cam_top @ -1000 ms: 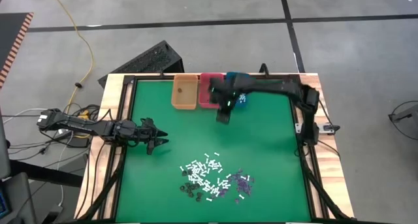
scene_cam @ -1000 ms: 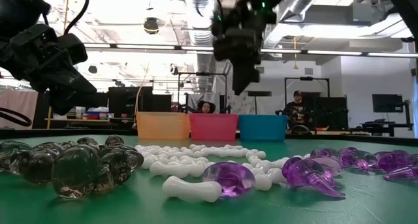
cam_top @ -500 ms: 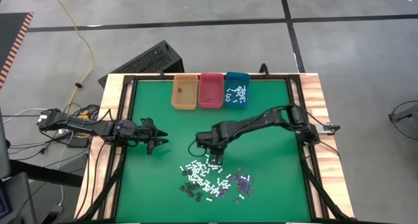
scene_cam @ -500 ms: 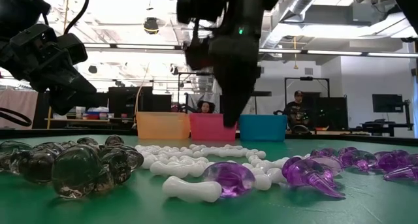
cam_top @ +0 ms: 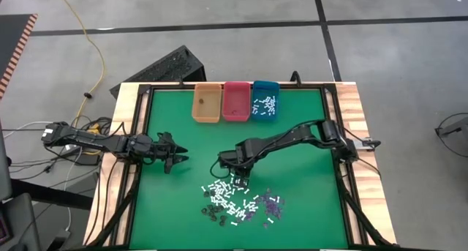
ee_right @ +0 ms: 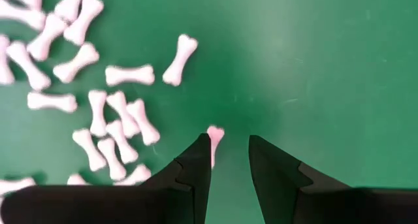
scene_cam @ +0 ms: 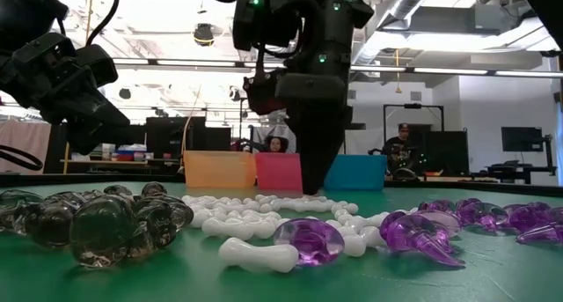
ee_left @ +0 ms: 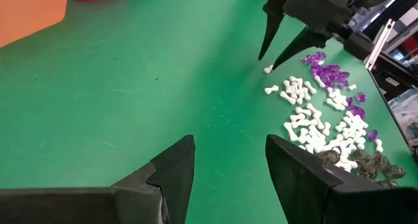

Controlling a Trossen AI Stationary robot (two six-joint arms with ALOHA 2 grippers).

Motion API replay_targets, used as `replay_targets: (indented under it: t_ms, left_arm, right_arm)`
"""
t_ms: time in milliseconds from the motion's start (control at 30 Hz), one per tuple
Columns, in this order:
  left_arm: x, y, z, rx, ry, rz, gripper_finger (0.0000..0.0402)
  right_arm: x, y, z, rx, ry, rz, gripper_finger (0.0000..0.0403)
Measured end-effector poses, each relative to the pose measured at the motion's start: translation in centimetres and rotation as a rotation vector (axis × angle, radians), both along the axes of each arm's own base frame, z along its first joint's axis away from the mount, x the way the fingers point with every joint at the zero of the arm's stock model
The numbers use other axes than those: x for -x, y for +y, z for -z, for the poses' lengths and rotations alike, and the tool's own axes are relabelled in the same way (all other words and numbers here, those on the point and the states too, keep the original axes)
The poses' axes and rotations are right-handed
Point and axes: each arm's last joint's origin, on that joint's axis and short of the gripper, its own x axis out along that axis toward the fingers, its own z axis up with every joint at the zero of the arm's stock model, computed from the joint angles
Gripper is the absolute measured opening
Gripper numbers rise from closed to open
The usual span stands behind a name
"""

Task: Sort Halloween decoration
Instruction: Put the white bone toy into the blue bin

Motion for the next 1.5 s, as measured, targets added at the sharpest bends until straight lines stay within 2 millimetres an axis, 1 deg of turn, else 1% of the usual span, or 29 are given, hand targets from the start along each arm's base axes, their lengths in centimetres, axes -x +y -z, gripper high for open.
replay_targets:
  t_ms: [100, 433, 533, 733, 800, 1000, 1100, 1233, 1367, 1500]
  left_arm:
    - [0.0, 0.0, 0.0, 0.002, 0.001, 0.004, 0.0179]
    - [0.0, 0.0, 0.0, 0.004, 0.001, 0.008, 0.0179]
    - [0.0, 0.0, 0.0, 0.003, 0.001, 0.008, 0.0179]
    - [0.0, 0.0, 0.0, 0.004, 0.001, 0.007, 0.0179]
    - [0.0, 0.0, 0.0, 0.005, 0.001, 0.007, 0.0179]
    - [0.0, 0.0, 0.0, 0.014, 0.001, 0.004, 0.0179]
    - [0.0, 0.0, 0.0, 0.014, 0.0, 0.003, 0.0179]
    - [0.0, 0.0, 0.0, 0.013, 0.0, 0.004, 0.0179]
    - [0.0, 0.0, 0.0, 0.013, 0.0, 0.004, 0.0179]
    - [0.0, 0.0, 0.0, 0.013, 0.001, 0.004, 0.0179]
  right_arm:
    - [0.1, 0.0, 0.7, -0.053, -0.001, 0.009, 0.0133]
    - [1.1, 0.2, 2.6, -0.06, 0.018, 0.048, 0.013]
    - [1.2, 0.4, 2.9, -0.043, 0.019, 0.045, 0.0111]
    - [1.3, 0.3, 3.0, -0.021, 0.024, 0.062, 0.0034]
    - [1.3, 0.3, 3.1, -0.021, 0.025, 0.063, 0.0017]
    - [1.3, 0.3, 2.7, -0.018, 0.014, 0.063, 0.0025]
    - [1.5, 0.3, 1.8, -0.011, -0.01, 0.059, 0.0021]
    - [2.2, -0.6, 0.1, -0.009, -0.019, 0.058, 0.0018]
    - [3.0, -2.4, -3.0, 0.008, -0.068, 0.078, 0.002]
    - [4.3, -4.8, -5.1, 0.071, -0.066, 0.101, 0.002]
